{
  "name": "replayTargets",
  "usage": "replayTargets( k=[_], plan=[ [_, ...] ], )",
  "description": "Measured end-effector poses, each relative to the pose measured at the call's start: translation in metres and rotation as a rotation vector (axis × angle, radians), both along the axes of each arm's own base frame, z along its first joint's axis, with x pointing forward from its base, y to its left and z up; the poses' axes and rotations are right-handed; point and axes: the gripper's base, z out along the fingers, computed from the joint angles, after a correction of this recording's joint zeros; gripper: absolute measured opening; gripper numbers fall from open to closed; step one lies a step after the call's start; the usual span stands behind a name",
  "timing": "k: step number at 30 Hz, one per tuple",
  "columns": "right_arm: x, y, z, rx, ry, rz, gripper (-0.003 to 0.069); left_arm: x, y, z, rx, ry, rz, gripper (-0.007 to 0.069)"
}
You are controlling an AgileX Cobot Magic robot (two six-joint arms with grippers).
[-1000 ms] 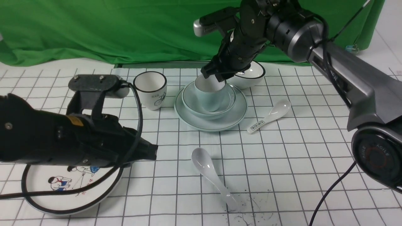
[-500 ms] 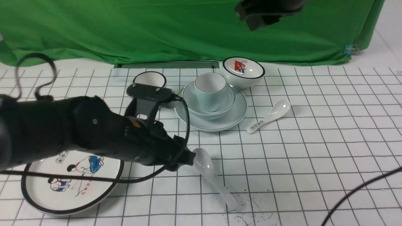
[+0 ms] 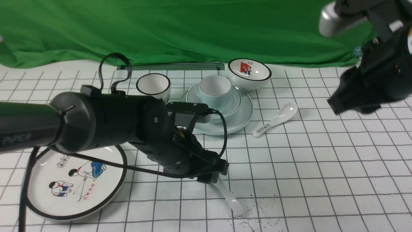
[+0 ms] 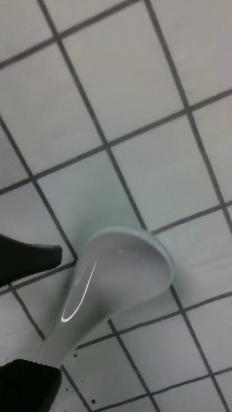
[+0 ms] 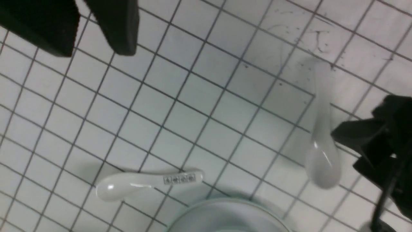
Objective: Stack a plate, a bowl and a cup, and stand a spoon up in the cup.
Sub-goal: Use the left arm to grab a blue soup spoon
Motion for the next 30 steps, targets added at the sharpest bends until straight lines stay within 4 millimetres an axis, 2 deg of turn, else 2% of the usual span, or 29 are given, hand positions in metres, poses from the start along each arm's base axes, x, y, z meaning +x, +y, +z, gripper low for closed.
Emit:
replayTargets(
  k=[3,8,13,17,19,22,24,28,30],
  plan=[
    [-0.005,-0.004,-0.026,-0.010,-0.003,-0.013,0.0238,-0.006,-0.013,0.002,-0.012,0.002,-0.015,0.0375],
    [-0.004,-0.003,-0.047,-0.002,-0.013,0.000,0.0238,0.001,-0.023,-0.002,-0.012,0.019,-0.011,0.0417],
    [0.000,0.001,-0.045,0.035,-0.074,0.015,0.0238,0.013,-0.028,-0.018,0.071,0.060,-0.024,0.0437],
    [0.002,0.002,-0.046,0.041,-0.084,0.018,0.0238,0.019,-0.028,-0.021,0.153,0.079,-0.047,0.0440],
    [0.002,0.002,-0.047,0.040,-0.082,0.018,0.0238,0.024,-0.024,-0.015,0.246,0.058,-0.082,0.0440],
    [0.002,0.002,-0.047,0.040,-0.082,0.018,0.0238,0.027,-0.022,-0.006,0.286,0.036,-0.095,0.0440],
    [0.002,0.002,-0.047,0.040,-0.081,0.018,0.0238,0.029,-0.019,0.012,0.322,0.006,-0.112,0.0440],
    [0.002,0.002,-0.047,0.041,-0.080,0.016,0.0238,0.022,-0.016,0.023,0.330,0.053,-0.110,0.0440],
    [0.002,0.002,-0.047,0.043,-0.080,0.014,0.0238,0.016,-0.018,0.022,0.321,0.097,-0.111,0.0440]
  ],
)
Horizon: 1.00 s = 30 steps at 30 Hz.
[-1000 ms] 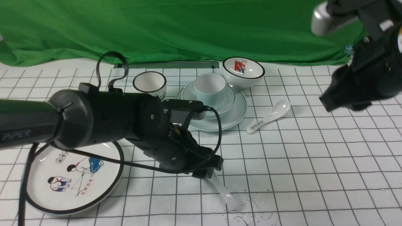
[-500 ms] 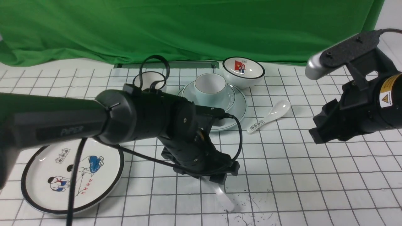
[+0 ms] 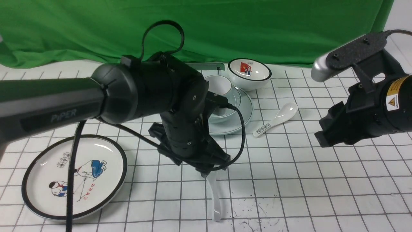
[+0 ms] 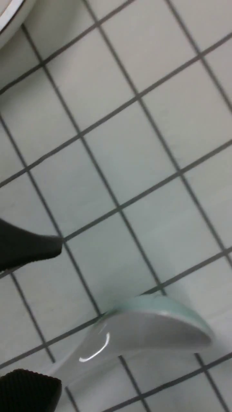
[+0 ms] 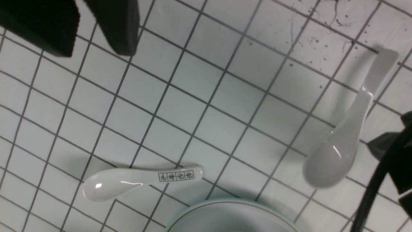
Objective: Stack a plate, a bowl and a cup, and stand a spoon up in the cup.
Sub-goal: Use the left arm to grab a blue soup spoon
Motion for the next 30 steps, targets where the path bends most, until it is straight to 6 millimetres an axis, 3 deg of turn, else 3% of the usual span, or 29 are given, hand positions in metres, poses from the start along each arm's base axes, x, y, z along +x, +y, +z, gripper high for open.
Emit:
replayTargets(
  k=[8,19,30],
  plan=[
    [0.000,0.000,0.000,0.002,-0.003,-0.001,0.0238,-0.029,-0.020,-0.031,-0.115,0.049,0.034,0.0440],
    [0.000,0.000,0.000,0.002,-0.003,-0.001,0.0238,-0.024,-0.023,-0.037,-0.140,-0.002,0.084,0.0393],
    [0.000,0.000,0.000,0.002,-0.003,-0.001,0.0238,-0.021,-0.019,-0.045,-0.033,0.019,0.036,0.0306]
  ],
)
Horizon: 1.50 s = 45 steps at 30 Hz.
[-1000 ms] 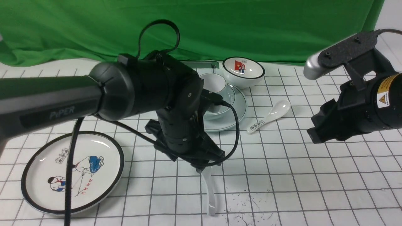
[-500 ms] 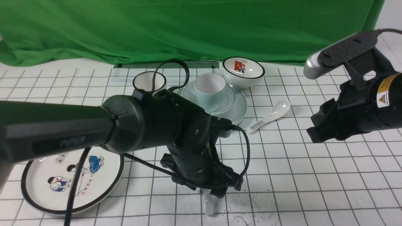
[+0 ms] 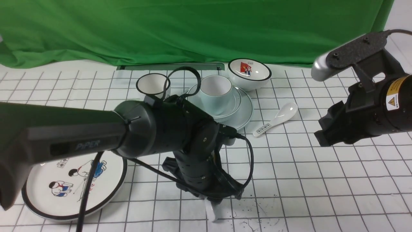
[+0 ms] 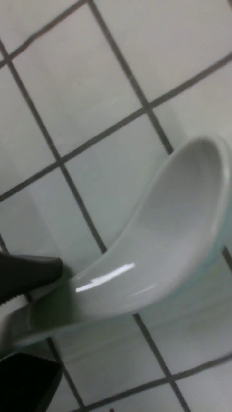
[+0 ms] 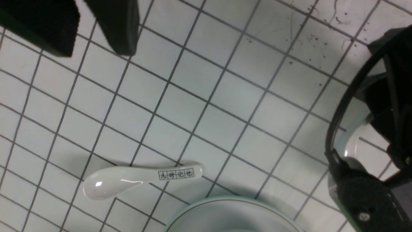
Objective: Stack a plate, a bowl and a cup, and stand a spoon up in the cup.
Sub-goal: Use the left arm to grab a blue soup spoon
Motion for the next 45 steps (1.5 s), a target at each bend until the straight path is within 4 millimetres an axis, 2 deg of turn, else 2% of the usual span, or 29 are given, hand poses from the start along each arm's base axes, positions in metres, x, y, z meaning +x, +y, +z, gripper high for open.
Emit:
replayTargets(
  k=[7,12,15,18,22,25,28,31,37,42,45],
  plan=[
    [0.000,0.000,0.000,0.003,-0.005,0.001,0.0238,0.008,0.006,0.005,0.057,-0.006,-0.014,0.0315],
    [0.000,0.000,0.000,0.004,-0.007,0.002,0.0238,0.013,0.013,0.005,0.032,0.025,-0.010,0.0405],
    [0.001,0.001,0.001,0.007,-0.011,0.003,0.0238,0.010,0.010,0.005,-0.007,0.056,-0.040,0.0456],
    [0.001,0.001,0.001,0.007,-0.012,0.003,0.0238,0.008,0.007,0.006,-0.035,0.071,-0.045,0.0452],
    [0.001,0.001,0.001,0.007,-0.012,0.003,0.0238,0.010,0.006,0.006,-0.047,0.050,-0.050,0.0364],
    [0.001,0.001,0.001,0.007,-0.012,0.003,0.0238,0.011,0.007,0.006,-0.040,0.038,-0.051,0.0251],
    [0.001,0.001,0.001,0.007,-0.012,0.003,0.0238,0.012,0.008,0.006,-0.027,0.024,-0.050,0.0104],
    [0.001,0.001,0.001,0.007,-0.012,0.003,0.0238,0.013,0.009,0.006,-0.014,0.013,-0.059,0.0000],
    [0.001,0.001,0.001,0.007,-0.012,0.003,0.0238,0.013,0.011,0.011,0.002,-0.007,-0.077,-0.0009],
    [0.001,0.001,0.001,0.007,-0.012,0.003,0.0238,0.015,0.022,0.050,-0.049,-0.123,-0.066,-0.0009],
    [0.001,0.001,0.001,0.007,-0.012,0.003,0.0238,0.019,0.033,0.060,-0.075,-0.138,-0.040,-0.0009]
  ],
)
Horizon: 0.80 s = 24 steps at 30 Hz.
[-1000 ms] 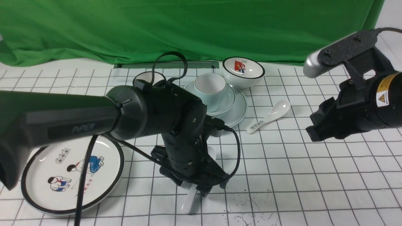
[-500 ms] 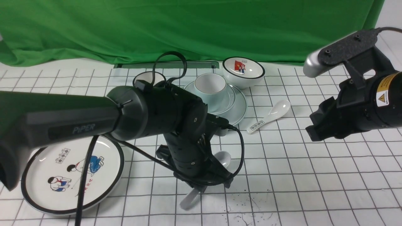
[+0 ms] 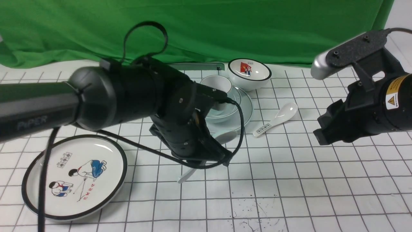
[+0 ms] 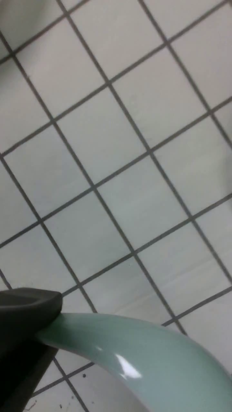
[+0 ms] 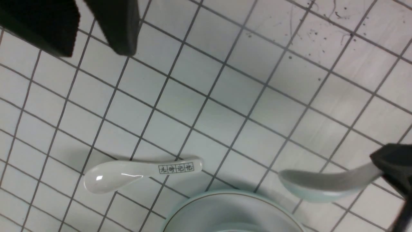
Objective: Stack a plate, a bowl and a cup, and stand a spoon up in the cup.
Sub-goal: Use the left arm to grab a blue soup spoon
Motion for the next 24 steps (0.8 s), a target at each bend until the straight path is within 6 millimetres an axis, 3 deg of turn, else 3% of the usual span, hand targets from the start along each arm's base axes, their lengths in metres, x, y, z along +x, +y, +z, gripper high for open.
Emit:
replayTargets(
  k=[7,15,24],
  plan=[
    [0.000,0.000,0.000,0.000,0.000,0.000,0.0238,0.009,0.022,-0.021,-0.089,0.217,-0.039,-0.0009],
    [0.000,0.000,0.000,0.000,0.000,0.000,0.0238,0.007,0.022,-0.062,-0.100,0.433,-0.153,-0.0009],
    [0.000,0.000,0.000,0.000,0.000,0.000,0.0238,0.004,0.021,-0.070,-0.102,0.485,-0.216,-0.0008]
  ],
)
